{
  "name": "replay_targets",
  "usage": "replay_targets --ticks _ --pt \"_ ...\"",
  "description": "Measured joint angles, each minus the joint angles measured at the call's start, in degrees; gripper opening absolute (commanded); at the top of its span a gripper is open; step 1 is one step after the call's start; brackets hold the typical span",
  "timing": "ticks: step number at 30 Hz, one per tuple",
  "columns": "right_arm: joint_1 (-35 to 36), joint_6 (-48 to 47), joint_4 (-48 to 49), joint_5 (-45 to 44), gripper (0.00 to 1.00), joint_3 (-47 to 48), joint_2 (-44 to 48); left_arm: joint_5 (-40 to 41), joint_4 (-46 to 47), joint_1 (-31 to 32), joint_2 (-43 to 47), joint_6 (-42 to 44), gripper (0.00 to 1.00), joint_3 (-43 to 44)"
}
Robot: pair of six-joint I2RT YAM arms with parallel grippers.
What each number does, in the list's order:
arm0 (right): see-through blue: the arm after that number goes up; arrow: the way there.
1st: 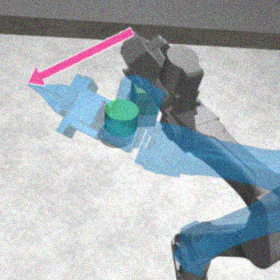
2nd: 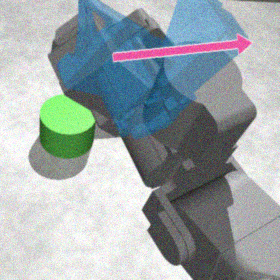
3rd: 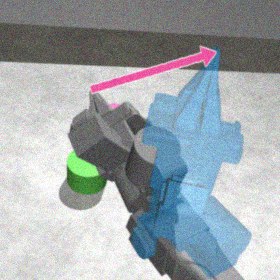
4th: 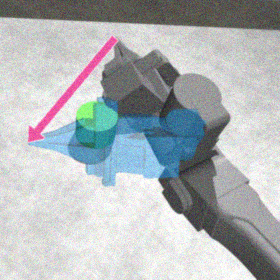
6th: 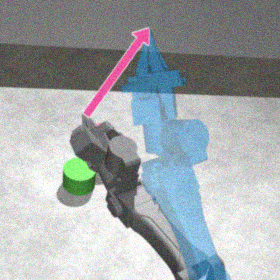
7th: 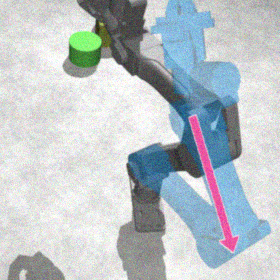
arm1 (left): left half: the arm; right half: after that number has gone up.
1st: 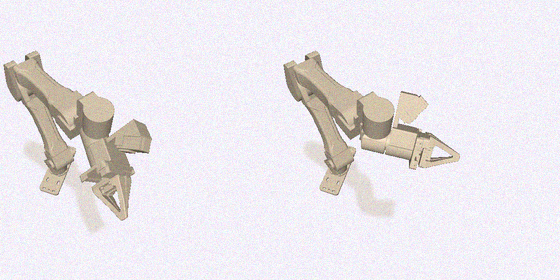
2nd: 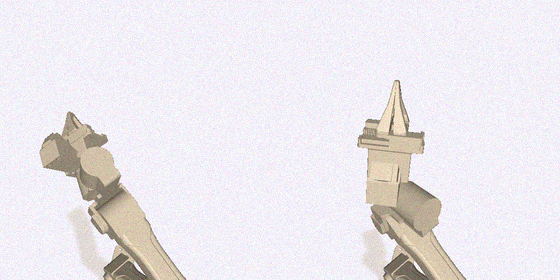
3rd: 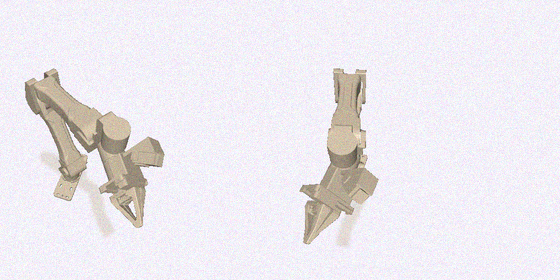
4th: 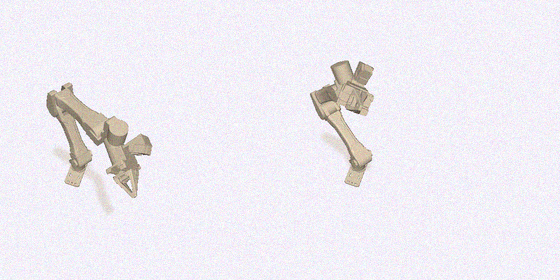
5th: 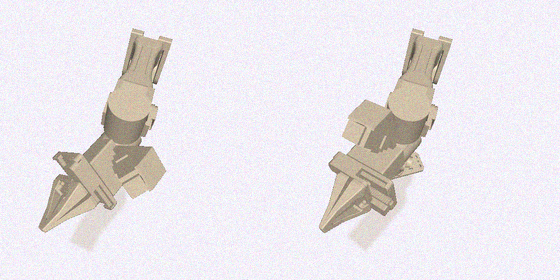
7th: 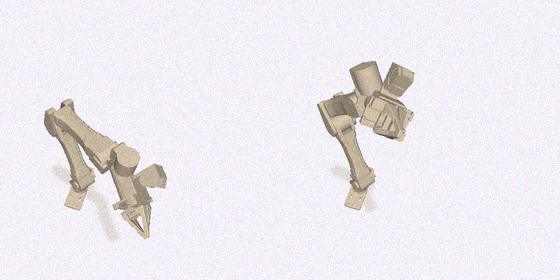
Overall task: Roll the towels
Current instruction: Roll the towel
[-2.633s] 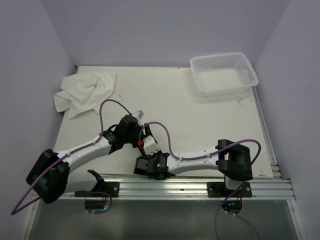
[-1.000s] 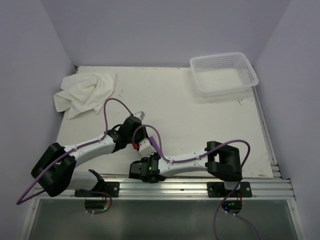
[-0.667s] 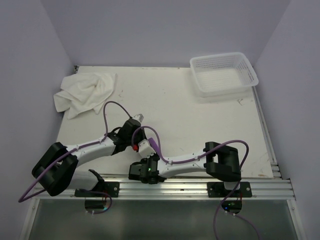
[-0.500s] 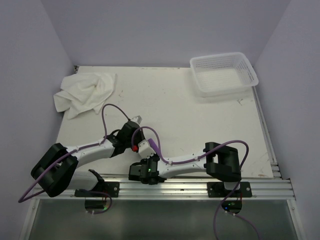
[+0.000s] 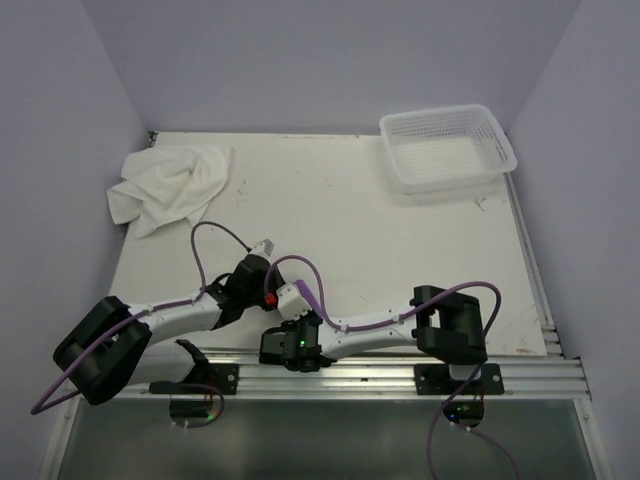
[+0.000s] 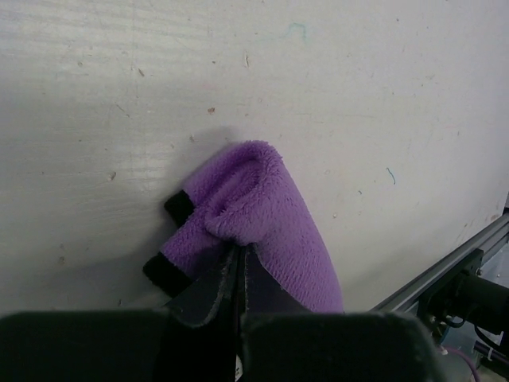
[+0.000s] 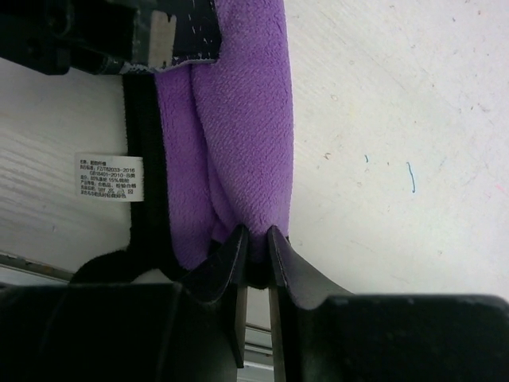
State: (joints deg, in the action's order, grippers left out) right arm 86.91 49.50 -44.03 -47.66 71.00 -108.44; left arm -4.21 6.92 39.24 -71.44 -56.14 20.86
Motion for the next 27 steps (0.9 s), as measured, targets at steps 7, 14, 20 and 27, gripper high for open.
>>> replay_targets --ticks 7,14,20,27 --pt "0.1 0.0 4.1 3.6 0.30 -4.2 5.1 0.1 5.2 0.2 0.8 -1.8 0.00 -3.4" --pt "0.6 -0.5 9.6 10.2 0.50 -10.3 12.7 1.7 10.5 0.3 1.0 -1.9 0.00 -6.6" --pt "0.8 -1.5 16.3 16.0 0.58 -16.7 19.4 2.6 14.4 0.3 1.3 -2.0 0.00 -8.8" --pt "-3.6 -1.1 22.4 20.8 0.63 -22.5 29.3 3.6 15.3 0.3 2.6 -1.8 0.00 -10.0"
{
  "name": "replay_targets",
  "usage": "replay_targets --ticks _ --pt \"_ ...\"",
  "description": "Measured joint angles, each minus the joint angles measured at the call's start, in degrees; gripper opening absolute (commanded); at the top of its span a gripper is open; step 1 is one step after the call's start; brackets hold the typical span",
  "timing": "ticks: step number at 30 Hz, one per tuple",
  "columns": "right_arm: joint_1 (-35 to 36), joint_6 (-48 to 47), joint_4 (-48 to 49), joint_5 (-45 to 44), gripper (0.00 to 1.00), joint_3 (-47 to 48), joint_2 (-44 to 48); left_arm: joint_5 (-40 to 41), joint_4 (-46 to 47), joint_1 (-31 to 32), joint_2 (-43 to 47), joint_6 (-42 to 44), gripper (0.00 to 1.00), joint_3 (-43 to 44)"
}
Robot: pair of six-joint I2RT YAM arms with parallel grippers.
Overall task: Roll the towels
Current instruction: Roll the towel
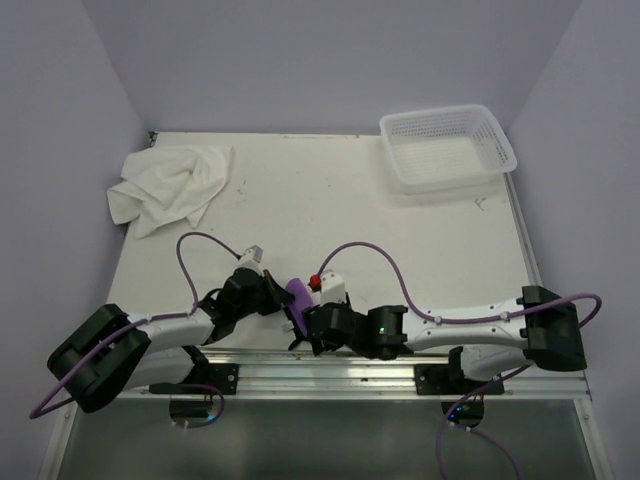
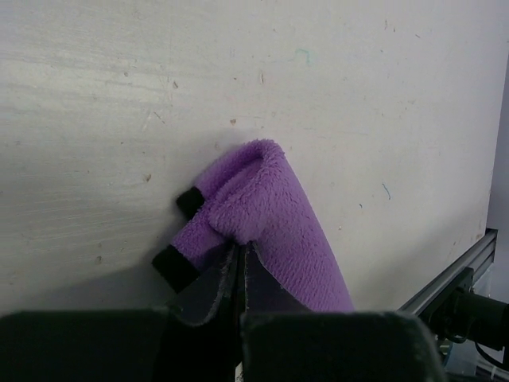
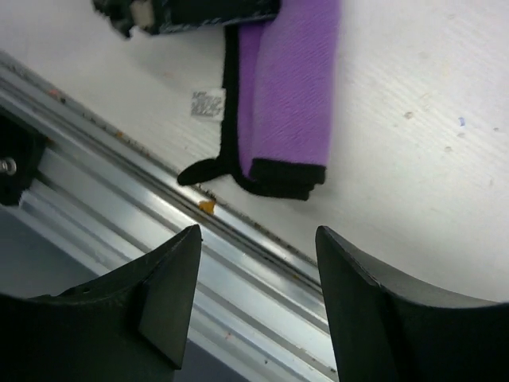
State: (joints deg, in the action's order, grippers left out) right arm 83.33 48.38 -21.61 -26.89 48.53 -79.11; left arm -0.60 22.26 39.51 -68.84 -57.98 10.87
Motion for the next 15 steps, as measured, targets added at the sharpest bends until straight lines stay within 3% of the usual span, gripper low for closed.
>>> replay_targets --ticks 6,10,15 --pt "-12.8 2.3 7.2 7.6 0.66 -9.0 6.2 0.7 0.4 -0.1 1.7 0.1 0.00 -1.4" --pt "-22.0 6.2 17.0 17.9 0.68 -15.8 5.9 0.7 1.6 -0.1 1.9 0.2 0.00 -2.2" --pt "-25.9 10.5 26.7 27.2 0.71 -20.2 2.7 0.7 3.7 -0.1 1.9 0.2 0.00 -3.3"
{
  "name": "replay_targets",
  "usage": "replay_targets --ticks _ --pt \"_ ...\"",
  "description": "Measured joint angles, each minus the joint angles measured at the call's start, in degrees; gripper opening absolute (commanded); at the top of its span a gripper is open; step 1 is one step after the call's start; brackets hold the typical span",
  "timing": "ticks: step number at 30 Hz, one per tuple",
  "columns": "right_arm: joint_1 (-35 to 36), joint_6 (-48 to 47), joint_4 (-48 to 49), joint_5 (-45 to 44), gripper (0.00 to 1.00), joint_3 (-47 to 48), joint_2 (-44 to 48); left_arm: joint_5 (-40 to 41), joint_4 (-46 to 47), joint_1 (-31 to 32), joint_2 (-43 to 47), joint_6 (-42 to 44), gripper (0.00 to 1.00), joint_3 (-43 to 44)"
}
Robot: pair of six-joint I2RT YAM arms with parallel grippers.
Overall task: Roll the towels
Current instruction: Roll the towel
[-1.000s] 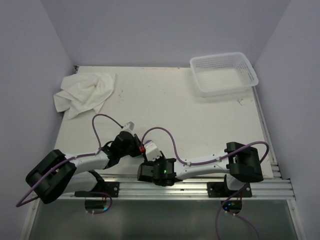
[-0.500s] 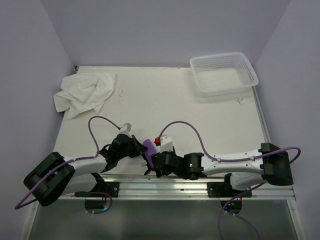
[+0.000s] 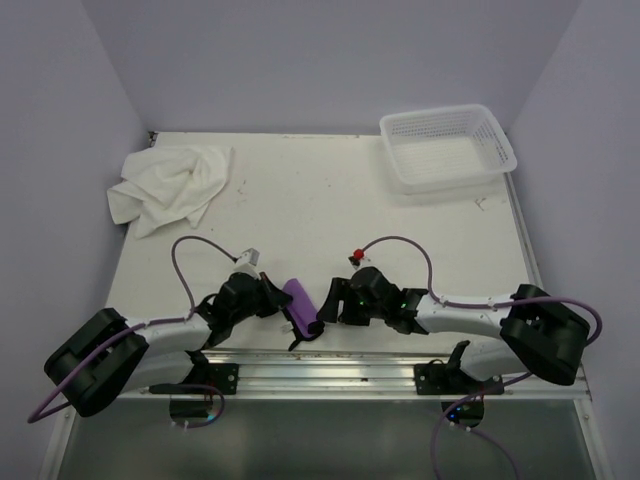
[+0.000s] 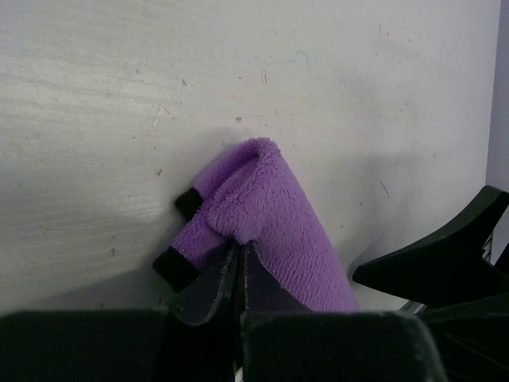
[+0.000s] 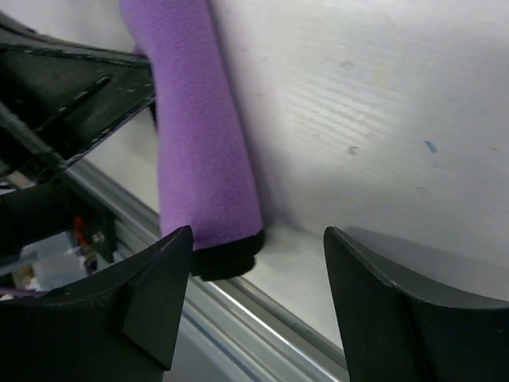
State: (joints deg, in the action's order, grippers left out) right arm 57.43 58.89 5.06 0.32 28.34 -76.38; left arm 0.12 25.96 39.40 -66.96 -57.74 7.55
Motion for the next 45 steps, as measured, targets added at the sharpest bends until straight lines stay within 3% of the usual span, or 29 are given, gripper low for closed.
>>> replay_targets --ticks 8,20,29,37,41,45 --pt "-1.0 4.3 11.2 7.0 0.68 -0.2 -4.7 0.0 2.5 0.0 0.0 0.0 0.00 -1.4" --pt "-0.8 6.0 14.8 10.0 0.54 -0.2 -9.5 0.2 3.1 0.0 1.5 0.0 0.00 -2.8" --pt "4.8 2.6 9.0 4.5 0.48 3.4 -9.5 0.2 2.8 0.0 1.7 0.0 0.00 -2.8" --pt "9.2 -1.7 0.0 -2.7 0.25 8.6 -9.5 0.3 1.3 0.0 3.1 -0.2 0.00 -2.9" --pt "10.4 -3.6 -4.2 -5.4 0.16 10.9 -9.5 0.5 -0.8 0.1 5.1 -0.2 0.23 -3.1" --pt "11.7 -5.1 -8.4 -8.0 0.11 13.4 -9.5 1.1 -3.7 0.1 8.2 -0.2 0.36 -3.2"
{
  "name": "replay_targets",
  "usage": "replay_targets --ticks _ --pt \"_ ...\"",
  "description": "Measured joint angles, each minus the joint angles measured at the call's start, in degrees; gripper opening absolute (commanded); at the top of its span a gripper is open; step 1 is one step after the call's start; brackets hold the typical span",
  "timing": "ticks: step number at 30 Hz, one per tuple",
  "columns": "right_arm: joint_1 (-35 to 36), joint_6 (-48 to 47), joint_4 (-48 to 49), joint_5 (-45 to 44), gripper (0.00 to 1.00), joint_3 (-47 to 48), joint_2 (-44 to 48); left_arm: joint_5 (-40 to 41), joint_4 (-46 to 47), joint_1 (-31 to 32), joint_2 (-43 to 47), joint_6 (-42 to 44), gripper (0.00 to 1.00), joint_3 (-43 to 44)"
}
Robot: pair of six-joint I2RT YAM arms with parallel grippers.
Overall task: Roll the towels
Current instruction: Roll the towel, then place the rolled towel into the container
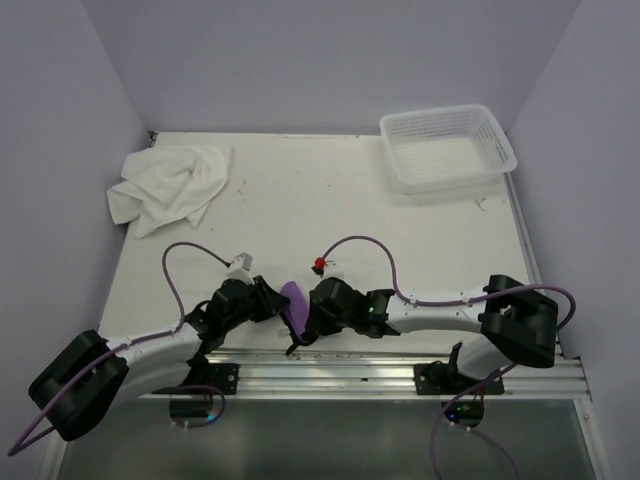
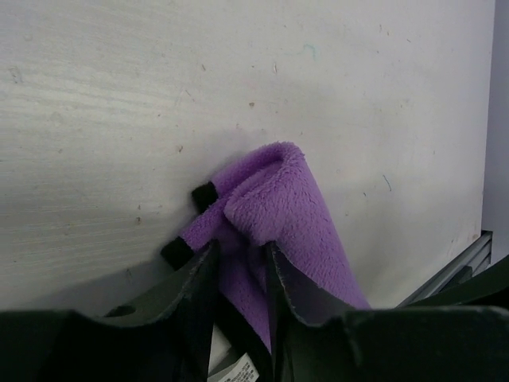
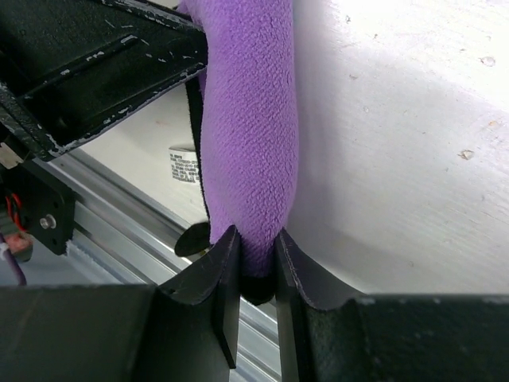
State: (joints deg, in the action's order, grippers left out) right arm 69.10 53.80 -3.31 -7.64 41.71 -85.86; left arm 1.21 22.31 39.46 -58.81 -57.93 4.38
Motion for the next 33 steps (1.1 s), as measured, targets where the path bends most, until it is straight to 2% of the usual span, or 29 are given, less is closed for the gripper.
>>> replay_targets --ticks 4,20,24,33 --pt "1.4 -1.6 -3.9 -2.5 0.08 2.2 0.0 0.5 -4.5 0.0 3.1 0.0 0.40 0.5" --pt "5.4 -5.9 -14.4 -9.6 0.06 9.6 -4.7 2.3 -22.5 -0.1 16.7 0.3 0.43 7.9" --pt "6.0 -6.3 -15.6 -10.7 0.06 10.6 -5.3 2.2 -23.8 -0.1 15.8 0.6 0.45 10.4" --pt "9.0 -7.5 -21.1 -15.7 0.06 15.5 -8.3 0.5 -25.1 -0.1 6.9 2.3 0.45 14.3"
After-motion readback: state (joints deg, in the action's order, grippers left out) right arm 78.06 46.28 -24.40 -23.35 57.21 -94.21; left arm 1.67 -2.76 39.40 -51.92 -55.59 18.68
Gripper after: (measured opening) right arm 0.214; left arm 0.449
